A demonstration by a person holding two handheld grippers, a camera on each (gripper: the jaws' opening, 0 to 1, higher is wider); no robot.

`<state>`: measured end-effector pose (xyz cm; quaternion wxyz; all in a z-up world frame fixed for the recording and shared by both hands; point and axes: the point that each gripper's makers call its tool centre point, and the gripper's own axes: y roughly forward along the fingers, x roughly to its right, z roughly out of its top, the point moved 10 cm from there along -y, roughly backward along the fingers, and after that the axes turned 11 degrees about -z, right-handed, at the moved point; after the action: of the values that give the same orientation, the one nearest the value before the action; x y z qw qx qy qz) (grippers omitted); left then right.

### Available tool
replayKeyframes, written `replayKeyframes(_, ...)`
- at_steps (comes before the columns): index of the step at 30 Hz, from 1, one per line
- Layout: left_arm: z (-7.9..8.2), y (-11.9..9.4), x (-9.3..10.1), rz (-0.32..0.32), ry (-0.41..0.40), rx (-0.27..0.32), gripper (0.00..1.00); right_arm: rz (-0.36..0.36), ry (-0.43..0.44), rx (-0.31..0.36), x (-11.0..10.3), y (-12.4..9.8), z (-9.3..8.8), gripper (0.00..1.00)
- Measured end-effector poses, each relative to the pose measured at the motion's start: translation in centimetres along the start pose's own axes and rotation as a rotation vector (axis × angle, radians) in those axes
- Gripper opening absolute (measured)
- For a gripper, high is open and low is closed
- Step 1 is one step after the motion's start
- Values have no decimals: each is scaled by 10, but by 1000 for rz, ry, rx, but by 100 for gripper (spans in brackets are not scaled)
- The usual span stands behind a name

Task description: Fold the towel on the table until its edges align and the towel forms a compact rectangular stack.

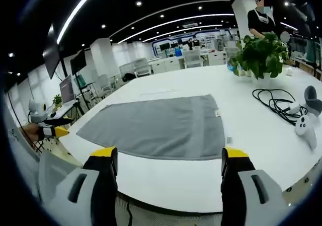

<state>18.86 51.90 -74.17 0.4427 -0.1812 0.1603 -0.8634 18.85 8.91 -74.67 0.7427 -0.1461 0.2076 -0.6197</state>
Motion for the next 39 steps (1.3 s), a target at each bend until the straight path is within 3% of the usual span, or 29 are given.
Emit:
replayKeyframes(3, 1, -2, -1, 6, -1, 7, 97, -24, -17, 11, 2, -1, 3, 92)
replayKeyframes(9, 1, -5, -4, 17, -5, 11, 97, -38, -82, 14, 9, -3, 7, 89)
replayKeyframes(15, 0, -4, -5, 18, -8, 7, 97, -38, -52, -2, 13, -1, 2, 90)
replayKeyframes(23, 0, 0, -1, -1, 0, -6, 97, -31, -107, -17, 9, 0, 0, 87)
replayKeyframes(39, 3, 4, 2, -17, 12, -15, 96, -34, -91, -39, 9, 3, -3, 88)
